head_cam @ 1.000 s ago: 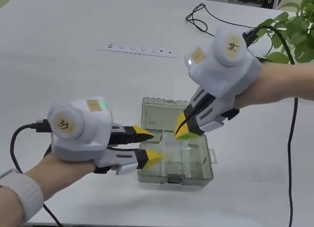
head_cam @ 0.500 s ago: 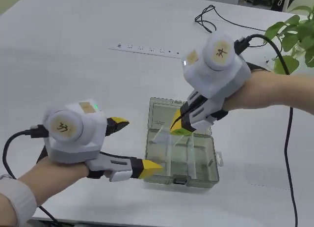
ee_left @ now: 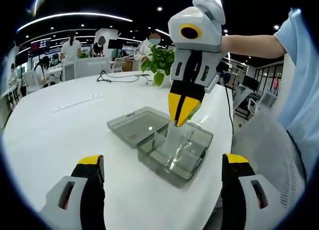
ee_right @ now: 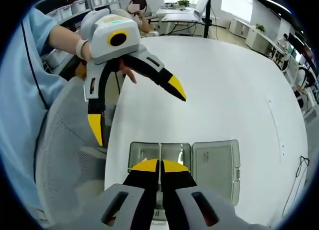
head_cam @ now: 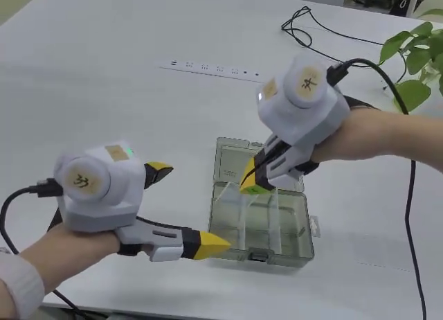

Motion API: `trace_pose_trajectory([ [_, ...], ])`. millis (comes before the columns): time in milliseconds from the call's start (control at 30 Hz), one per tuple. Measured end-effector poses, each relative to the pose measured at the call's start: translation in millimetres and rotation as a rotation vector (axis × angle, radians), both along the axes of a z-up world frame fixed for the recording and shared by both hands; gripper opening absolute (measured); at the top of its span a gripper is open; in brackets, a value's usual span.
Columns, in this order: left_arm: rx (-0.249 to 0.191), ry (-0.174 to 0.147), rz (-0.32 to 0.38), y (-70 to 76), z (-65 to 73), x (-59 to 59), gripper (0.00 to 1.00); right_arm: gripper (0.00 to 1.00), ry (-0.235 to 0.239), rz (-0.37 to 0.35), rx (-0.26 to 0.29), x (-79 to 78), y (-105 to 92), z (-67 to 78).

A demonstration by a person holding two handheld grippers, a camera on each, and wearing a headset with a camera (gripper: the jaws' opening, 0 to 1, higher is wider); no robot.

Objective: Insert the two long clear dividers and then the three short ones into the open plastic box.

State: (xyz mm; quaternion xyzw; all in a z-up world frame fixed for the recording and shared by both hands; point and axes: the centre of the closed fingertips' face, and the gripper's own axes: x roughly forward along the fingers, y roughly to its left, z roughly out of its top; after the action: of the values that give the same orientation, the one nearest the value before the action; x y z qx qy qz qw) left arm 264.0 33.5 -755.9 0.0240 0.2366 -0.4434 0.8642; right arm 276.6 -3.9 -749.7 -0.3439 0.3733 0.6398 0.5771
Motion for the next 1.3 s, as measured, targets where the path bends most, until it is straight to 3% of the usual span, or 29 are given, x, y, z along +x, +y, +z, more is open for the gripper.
trace_pose_trajectory([
  [667,-0.012,0.026,-0.006,-0.7,-5.7,-6.2,0.95,0.02,0.004,-0.006,-0.007,1.5,1.5,-8.3],
  [1300,-0.017,0.035,-0.004,1.6,-8.7,-8.0,0.92,0.02,-0.034,0.019,-0.06,-6.2,9.9,-30.6],
])
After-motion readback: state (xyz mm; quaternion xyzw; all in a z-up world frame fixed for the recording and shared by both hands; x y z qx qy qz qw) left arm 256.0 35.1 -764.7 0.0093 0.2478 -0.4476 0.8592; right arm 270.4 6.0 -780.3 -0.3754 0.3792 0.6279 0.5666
